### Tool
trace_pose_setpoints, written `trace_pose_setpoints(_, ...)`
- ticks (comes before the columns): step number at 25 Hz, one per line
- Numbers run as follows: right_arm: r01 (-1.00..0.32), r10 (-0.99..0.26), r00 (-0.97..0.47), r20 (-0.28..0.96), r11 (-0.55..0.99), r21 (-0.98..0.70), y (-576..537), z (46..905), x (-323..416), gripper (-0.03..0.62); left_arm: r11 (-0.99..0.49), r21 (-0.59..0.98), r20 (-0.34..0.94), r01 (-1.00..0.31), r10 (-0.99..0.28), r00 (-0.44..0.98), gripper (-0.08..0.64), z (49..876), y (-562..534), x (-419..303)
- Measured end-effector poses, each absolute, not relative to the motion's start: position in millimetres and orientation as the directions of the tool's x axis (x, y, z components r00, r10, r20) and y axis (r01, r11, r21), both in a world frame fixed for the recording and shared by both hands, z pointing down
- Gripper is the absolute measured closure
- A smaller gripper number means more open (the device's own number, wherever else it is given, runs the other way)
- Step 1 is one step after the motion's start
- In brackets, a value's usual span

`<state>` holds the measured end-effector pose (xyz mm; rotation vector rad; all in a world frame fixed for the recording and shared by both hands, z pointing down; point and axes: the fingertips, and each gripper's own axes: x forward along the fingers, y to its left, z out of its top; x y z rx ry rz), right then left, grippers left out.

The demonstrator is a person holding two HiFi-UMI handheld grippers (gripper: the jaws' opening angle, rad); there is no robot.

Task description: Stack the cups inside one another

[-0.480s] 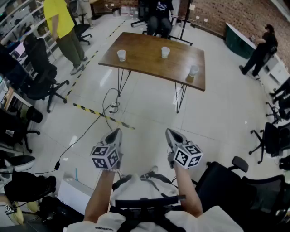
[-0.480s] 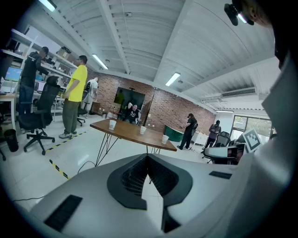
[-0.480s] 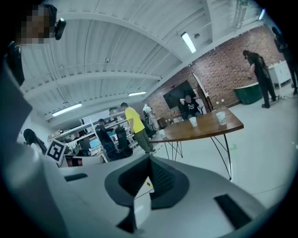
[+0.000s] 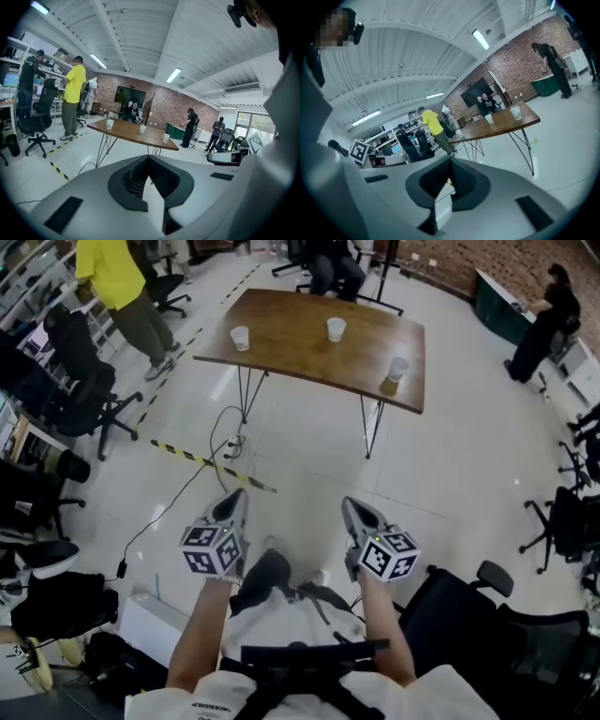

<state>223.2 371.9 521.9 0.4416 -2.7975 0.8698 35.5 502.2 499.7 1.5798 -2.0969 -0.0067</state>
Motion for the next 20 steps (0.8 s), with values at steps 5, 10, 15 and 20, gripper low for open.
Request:
trace_pose_setpoints(5, -0.335, -0.224, -0.938, 0.264, 0.778, -0.532, 353, 526, 219, 0.589, 0.304, 0.302, 0.399, -0.904, -0.901, -0.169, 0.560, 504, 474, 34)
trace_pose_setpoints(10, -0.338, -0.225, -0.936, 0.272, 0.791, -0.509, 334, 520, 198, 0.589, 0.276, 0.310, 0.386, -0.910, -0.911, -0.144, 0.560, 508, 447, 19)
trace_pose_setpoints(15, -0.338, -0.214, -0.933, 0.290, 0.801, -0.494, 299, 524, 169, 0.589, 0.267, 0.337, 0.379, -0.903, -0.916, -0.130, 0.560, 516, 404, -10)
trace_pose_setpoints(20, -0.334, -0.194, -0.929, 0.316, 0.806, -0.489, 271, 524, 127, 0.589, 0.264, 0.365, 0.385, -0.893, -0.916, -0.113, 0.560, 523, 362, -52)
